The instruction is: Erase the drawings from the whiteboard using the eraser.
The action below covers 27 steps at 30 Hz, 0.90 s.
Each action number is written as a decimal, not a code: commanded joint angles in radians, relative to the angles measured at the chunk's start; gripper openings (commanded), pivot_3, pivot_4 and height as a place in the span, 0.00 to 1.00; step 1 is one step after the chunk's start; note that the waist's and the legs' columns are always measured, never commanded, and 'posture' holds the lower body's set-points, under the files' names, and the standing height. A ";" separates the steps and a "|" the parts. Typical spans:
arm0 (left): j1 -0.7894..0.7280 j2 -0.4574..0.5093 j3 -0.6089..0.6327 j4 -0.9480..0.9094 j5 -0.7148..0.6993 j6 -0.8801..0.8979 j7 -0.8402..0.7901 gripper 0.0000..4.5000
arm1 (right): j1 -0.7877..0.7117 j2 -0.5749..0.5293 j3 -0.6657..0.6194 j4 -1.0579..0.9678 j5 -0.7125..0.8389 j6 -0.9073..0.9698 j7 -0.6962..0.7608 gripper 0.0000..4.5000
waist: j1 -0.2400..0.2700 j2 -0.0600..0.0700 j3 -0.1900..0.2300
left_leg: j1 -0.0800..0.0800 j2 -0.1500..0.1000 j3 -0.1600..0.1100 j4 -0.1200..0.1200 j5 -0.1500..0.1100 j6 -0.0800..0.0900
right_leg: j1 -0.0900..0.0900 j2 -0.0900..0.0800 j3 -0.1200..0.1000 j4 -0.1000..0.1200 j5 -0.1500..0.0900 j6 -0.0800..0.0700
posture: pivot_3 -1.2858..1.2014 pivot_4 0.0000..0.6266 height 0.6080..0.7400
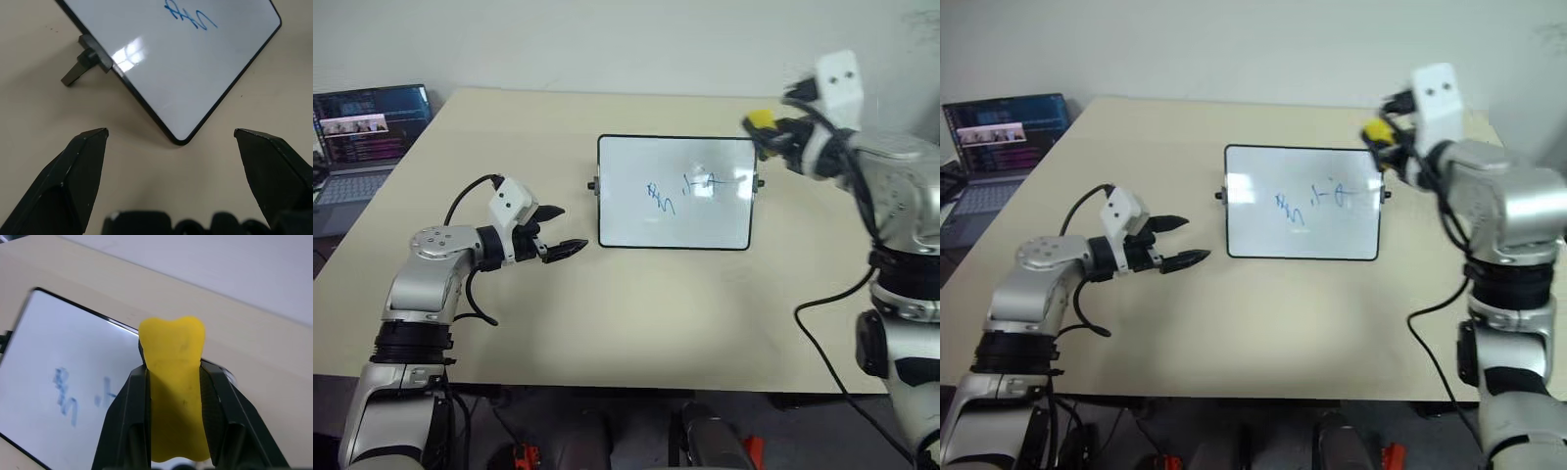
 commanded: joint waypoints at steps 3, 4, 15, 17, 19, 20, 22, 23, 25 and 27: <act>0.009 -0.023 0.001 -0.039 0.004 -0.012 0.022 1.00 | -0.043 0.136 0.166 0.048 -0.071 -0.144 -0.018 0.22 | 0.002 0.000 0.000 | -0.002 0.000 -0.002 0.000 0.000 0.000 | -0.001 0.000 -0.003 0.000 0.000 0.000 | 0.52 0.24 1.00; 0.012 -0.025 -0.001 -0.044 0.006 -0.011 0.025 1.00 | -0.042 0.150 0.191 0.064 -0.087 -0.167 -0.021 0.22 | 0.002 0.000 0.000 | -0.002 0.000 -0.003 0.000 0.000 0.000 | -0.001 -0.001 -0.004 0.000 0.000 0.000 | 0.52 0.24 1.00; 0.042 -0.043 -0.003 -0.112 -0.010 0.024 0.056 1.00 | -0.071 0.233 0.306 0.405 -0.291 -0.466 -0.050 0.22 | -0.001 0.000 0.000 | -0.002 0.000 -0.004 0.000 0.000 0.000 | -0.001 -0.002 -0.007 0.000 0.000 -0.001 | 0.52 0.24 1.00; 0.041 -0.043 -0.003 -0.115 -0.010 0.027 0.056 1.00 | -0.081 0.248 0.307 0.469 -0.317 -0.512 -0.057 0.22 | -0.003 0.000 0.000 | -0.002 0.000 -0.004 0.000 0.000 0.000 | -0.001 -0.002 -0.007 0.000 0.000 -0.001 | 0.52 0.24 1.00; 0.041 -0.042 -0.001 -0.118 -0.010 0.029 0.055 1.00 | -0.079 0.262 0.312 0.538 -0.345 -0.563 -0.064 0.22 | -0.004 0.000 0.000 | -0.002 0.000 -0.004 0.000 0.000 0.000 | -0.001 -0.002 -0.007 0.001 0.000 -0.001 | 0.52 0.24 1.00; 0.043 -0.040 0.000 -0.120 -0.011 0.029 0.054 1.00 | -0.075 0.267 0.313 0.565 -0.357 -0.585 -0.065 0.22 | -0.005 0.000 0.000 | -0.002 0.000 -0.004 0.000 0.000 0.000 | -0.001 -0.002 -0.007 0.001 0.000 -0.001 | 0.52 0.24 1.00; 0.045 -0.038 0.003 -0.125 -0.013 0.031 0.052 1.00 | -0.066 0.274 0.311 0.597 -0.372 -0.613 -0.058 0.22 | -0.005 0.000 0.000 | -0.002 0.000 -0.004 0.000 0.000 0.000 | -0.001 -0.002 -0.007 0.001 0.000 -0.001 | 0.52 0.24 1.00; 0.046 -0.037 0.004 -0.126 -0.013 0.031 0.051 1.00 | -0.060 0.278 0.310 0.613 -0.379 -0.625 -0.054 0.22 | -0.005 0.000 0.000 | -0.002 0.000 -0.004 0.000 0.000 0.000 | -0.001 -0.002 -0.007 0.001 0.000 -0.001 | 0.52 0.24 1.00; 0.047 -0.037 0.004 -0.126 -0.012 0.031 0.051 1.00 | -0.051 0.285 0.309 0.638 -0.391 -0.645 -0.049 0.22 | -0.006 0.000 0.000 | -0.002 0.000 -0.004 0.000 0.000 0.000 | -0.001 -0.002 -0.007 0.001 0.000 -0.001 | 0.52 0.24 1.00; 0.047 -0.035 0.006 -0.127 -0.011 0.032 0.051 1.00 | -0.019 0.290 0.322 0.704 -0.411 -0.689 -0.054 0.22 | -0.007 -0.001 -0.001 | -0.002 0.000 -0.004 0.000 0.000 0.000 | -0.001 -0.002 -0.007 0.001 0.000 -0.001 | 0.52 0.24 1.00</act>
